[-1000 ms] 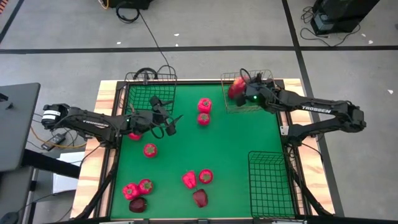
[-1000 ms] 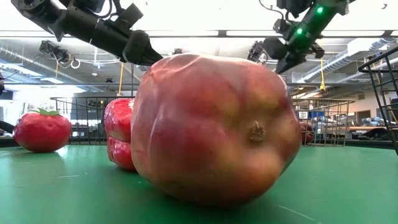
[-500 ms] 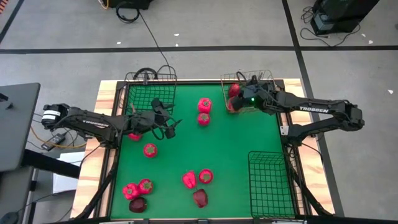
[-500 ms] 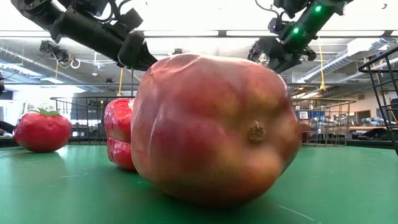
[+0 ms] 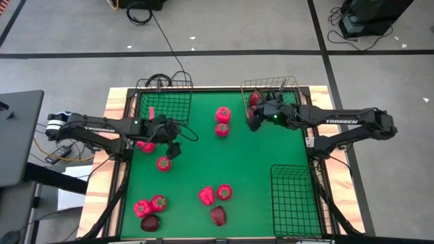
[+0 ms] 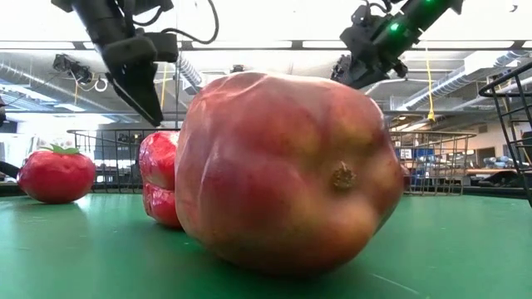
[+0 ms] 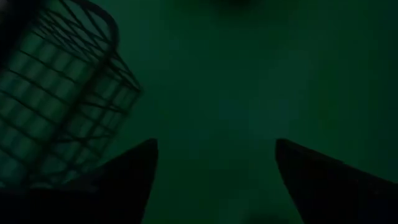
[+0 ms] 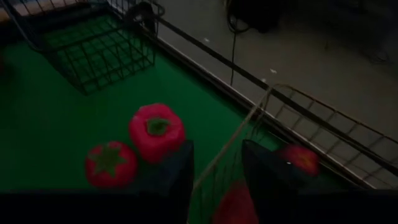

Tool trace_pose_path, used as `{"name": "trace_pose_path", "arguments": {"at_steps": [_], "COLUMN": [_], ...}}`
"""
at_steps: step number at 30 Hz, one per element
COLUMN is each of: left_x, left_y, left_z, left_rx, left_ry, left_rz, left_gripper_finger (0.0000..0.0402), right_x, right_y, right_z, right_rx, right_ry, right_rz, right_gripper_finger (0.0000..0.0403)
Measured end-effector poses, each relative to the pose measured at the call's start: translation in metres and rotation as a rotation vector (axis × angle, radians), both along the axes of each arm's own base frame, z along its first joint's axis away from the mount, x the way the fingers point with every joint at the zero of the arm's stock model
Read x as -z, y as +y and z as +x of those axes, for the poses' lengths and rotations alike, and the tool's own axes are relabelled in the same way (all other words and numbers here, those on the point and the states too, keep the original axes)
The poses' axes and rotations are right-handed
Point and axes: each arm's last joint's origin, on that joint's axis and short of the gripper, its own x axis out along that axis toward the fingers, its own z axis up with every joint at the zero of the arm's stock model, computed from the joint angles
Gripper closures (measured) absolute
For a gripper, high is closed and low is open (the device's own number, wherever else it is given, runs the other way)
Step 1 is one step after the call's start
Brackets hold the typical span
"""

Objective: Sort produce into baskets
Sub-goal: Put the red apple into the gold wire basket

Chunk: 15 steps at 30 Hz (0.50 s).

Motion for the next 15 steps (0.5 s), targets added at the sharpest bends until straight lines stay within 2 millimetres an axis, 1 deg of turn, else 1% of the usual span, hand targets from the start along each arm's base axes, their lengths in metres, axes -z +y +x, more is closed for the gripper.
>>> {"name": "trace_pose_path", "arguments": {"at_steps": [3,6,11,15], "left_x": [-0.001,-0.004,-0.016,-0.019], "left_y": [0.000,0.000,0.003,0.006], "left_z": [0.003,0.007,0.022,0.038], "left_rx": [0.002,0.000,0.054,0.122], "left_ry": [-0.031,-0.089,-0.235,-0.313], "left_rz": [-0.006,0.007,0.154,0.239], "left_gripper_finger": [0.0080,0.0080,0.0080,0.0080], "right_x": [0.003,0.008,0.025,0.042], "right_y": [-0.001,-0.003,-0.009,-0.011], "right_z": [0.007,0.019,0.044,0.062], "right_rx": [-0.007,-0.052,-0.148,-0.222], "right_ry": [-0.008,0.000,-0.024,-0.049], "right_rz": [-0.014,-0.037,-0.033,0.022], "right_gripper_finger": [0.0257,0.0257,0.0257,0.0257]}}
